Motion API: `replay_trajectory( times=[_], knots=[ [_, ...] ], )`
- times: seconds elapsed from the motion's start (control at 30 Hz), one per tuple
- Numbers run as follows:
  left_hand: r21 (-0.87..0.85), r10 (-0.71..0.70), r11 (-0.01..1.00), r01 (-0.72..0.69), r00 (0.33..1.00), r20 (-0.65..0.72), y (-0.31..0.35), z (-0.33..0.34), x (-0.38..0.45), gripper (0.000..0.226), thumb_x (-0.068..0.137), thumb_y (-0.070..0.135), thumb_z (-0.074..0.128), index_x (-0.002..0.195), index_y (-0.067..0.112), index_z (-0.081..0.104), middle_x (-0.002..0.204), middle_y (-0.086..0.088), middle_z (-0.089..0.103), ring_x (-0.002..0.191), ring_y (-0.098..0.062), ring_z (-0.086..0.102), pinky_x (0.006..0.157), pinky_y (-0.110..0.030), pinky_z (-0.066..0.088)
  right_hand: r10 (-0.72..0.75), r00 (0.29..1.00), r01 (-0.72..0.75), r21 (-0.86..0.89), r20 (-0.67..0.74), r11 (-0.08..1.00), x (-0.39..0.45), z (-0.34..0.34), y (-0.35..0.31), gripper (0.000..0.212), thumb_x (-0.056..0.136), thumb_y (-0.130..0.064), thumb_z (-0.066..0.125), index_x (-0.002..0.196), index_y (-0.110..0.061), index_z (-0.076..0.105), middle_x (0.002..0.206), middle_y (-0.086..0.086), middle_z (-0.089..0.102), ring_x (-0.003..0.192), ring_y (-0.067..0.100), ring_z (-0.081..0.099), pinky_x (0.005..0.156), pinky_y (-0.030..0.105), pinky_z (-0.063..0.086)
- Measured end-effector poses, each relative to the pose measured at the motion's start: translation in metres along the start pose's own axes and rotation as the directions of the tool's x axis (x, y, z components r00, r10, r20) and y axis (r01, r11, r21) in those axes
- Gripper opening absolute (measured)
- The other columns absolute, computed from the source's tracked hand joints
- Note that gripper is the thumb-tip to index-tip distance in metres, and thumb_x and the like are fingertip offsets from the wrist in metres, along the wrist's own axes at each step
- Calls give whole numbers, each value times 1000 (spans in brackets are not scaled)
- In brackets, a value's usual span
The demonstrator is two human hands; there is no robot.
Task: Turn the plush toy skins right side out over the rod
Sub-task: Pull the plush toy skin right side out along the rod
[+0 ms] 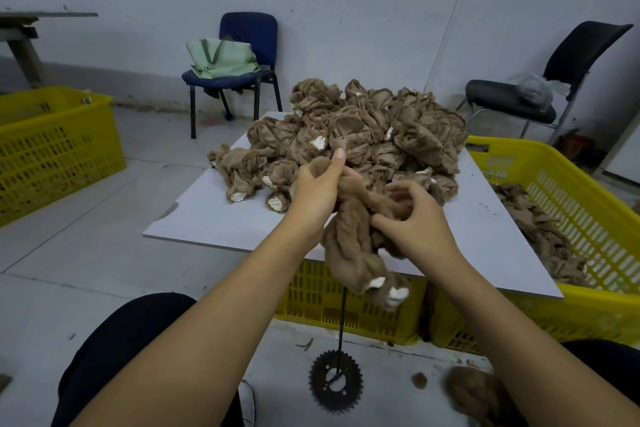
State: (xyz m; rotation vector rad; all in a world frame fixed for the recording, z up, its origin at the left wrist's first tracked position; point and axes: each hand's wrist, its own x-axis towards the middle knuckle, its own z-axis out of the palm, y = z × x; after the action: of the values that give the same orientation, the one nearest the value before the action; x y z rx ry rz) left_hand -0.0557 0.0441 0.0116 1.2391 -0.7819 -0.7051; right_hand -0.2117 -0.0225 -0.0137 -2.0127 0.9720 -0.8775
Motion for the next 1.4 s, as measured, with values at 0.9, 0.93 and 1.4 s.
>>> replay_trajectory(
  times=[0.9, 0.93, 1.4],
  knots=[
    [194, 26, 979, 60, 909, -415, -22, -16, -16, 12, 93, 5, 57, 84, -2, 60, 74, -9, 59, 66, -19, 54, 61, -32, 46, -297, 948, 267, 216, 117, 939, -6, 24, -24, 73, 77, 9, 64, 137, -31, 53, 138, -10, 56, 125, 3, 53, 102, 34, 51],
    [146, 39, 989, 18, 924, -381, -16, -16, -17, 19, 95, 3, 50, 78, -3, 57, 69, -8, 55, 61, -15, 52, 57, -28, 44, -325, 936, 310, 121, 135, 943, -7, 27, -25, 76, 75, 7, 61, 138, -35, 51, 137, -11, 57, 125, 8, 54, 98, 40, 53],
    [13, 92, 996, -91, 980, -179, -9, -15, -28, 23, 91, -3, 65, 96, 19, 70, 85, 1, 75, 82, -18, 74, 67, -29, 61, -124, 985, 108, 134, 118, 985, -9, 37, -3, 98, 68, -8, 77, 136, -51, 22, 105, -2, 65, 83, 21, 70, 68, 51, 60]
  ],
)
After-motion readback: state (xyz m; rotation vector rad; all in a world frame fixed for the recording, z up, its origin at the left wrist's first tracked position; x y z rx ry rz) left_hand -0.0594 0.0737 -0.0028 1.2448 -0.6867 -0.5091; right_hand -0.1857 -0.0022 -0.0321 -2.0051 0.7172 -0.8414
